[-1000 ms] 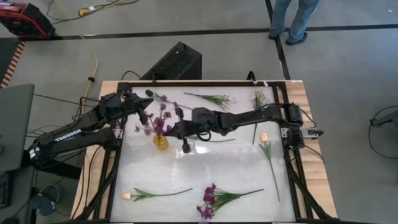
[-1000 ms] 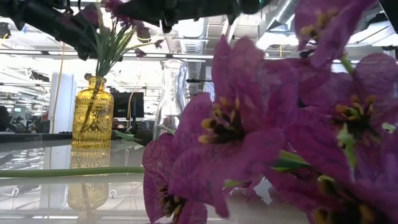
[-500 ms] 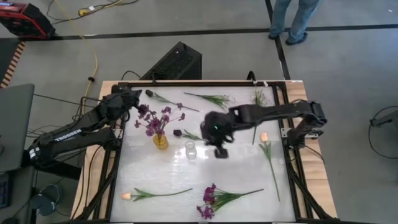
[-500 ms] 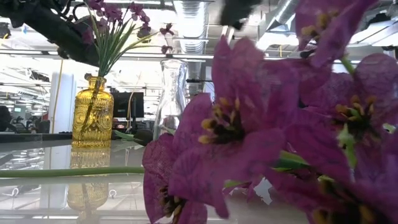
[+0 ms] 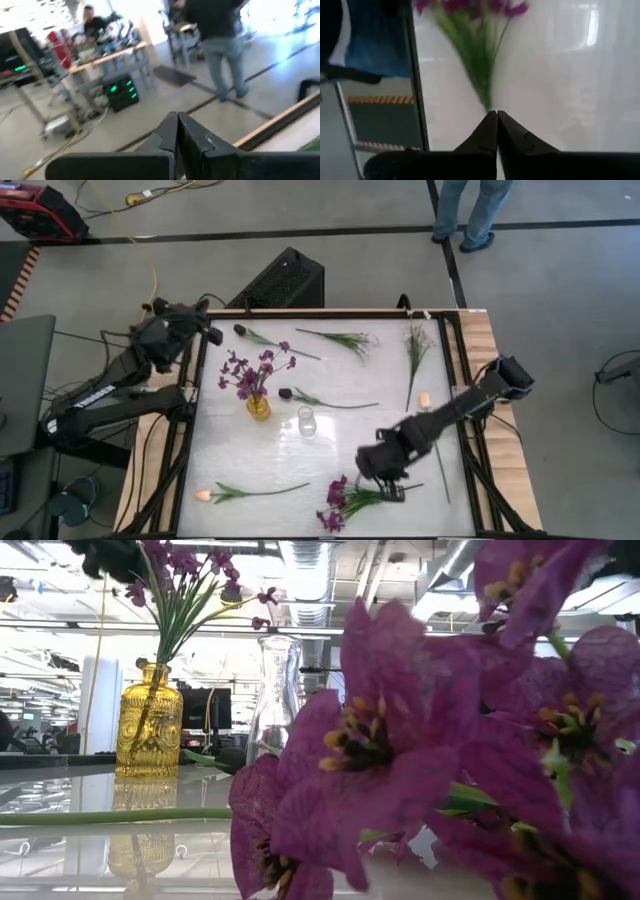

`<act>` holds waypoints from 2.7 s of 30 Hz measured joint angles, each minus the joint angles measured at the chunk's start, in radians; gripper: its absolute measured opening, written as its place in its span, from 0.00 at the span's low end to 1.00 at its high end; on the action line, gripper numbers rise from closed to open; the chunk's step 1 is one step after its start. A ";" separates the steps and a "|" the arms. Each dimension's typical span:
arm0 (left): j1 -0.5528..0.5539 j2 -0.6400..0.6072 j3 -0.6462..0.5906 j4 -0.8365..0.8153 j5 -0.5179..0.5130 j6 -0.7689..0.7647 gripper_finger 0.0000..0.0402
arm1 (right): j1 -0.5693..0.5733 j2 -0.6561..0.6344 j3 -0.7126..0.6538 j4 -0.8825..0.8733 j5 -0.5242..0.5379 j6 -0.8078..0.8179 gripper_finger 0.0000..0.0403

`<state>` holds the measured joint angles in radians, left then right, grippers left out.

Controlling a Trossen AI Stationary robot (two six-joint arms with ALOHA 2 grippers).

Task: Sort flowers into vase by color
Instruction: Put the purple flower into the yellow vase

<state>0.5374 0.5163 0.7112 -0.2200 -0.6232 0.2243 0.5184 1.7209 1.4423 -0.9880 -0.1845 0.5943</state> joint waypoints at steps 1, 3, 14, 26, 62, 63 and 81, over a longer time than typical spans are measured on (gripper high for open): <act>-0.001 0.000 0.021 -0.005 0.034 -0.001 0.00 | 0.024 0.001 -0.006 0.017 0.006 0.000 0.11; -0.002 0.000 0.058 -0.010 0.102 -0.008 0.00 | 0.065 0.017 -0.009 0.025 0.044 0.001 0.13; -0.061 0.074 0.244 -0.041 0.520 0.008 0.25 | 0.174 0.181 -0.012 -0.017 0.081 0.035 0.34; -0.243 0.199 0.400 -0.051 0.733 0.027 0.49 | 0.197 0.298 -0.011 0.002 0.060 0.117 0.42; -0.760 0.341 0.459 -0.124 0.716 0.048 0.50 | 0.227 0.290 -0.085 0.145 0.169 0.229 0.28; -0.779 0.343 0.459 -0.134 0.711 0.046 0.50 | 0.227 0.290 -0.085 0.145 0.173 0.225 0.25; -1.017 0.321 0.225 0.000 0.472 -0.009 0.50 | 0.186 0.013 -0.090 0.473 0.711 -0.197 0.04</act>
<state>-0.4801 0.8369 0.9366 -0.2203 -0.1517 0.2151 0.7040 1.7338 1.3528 -0.5153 0.5265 0.3969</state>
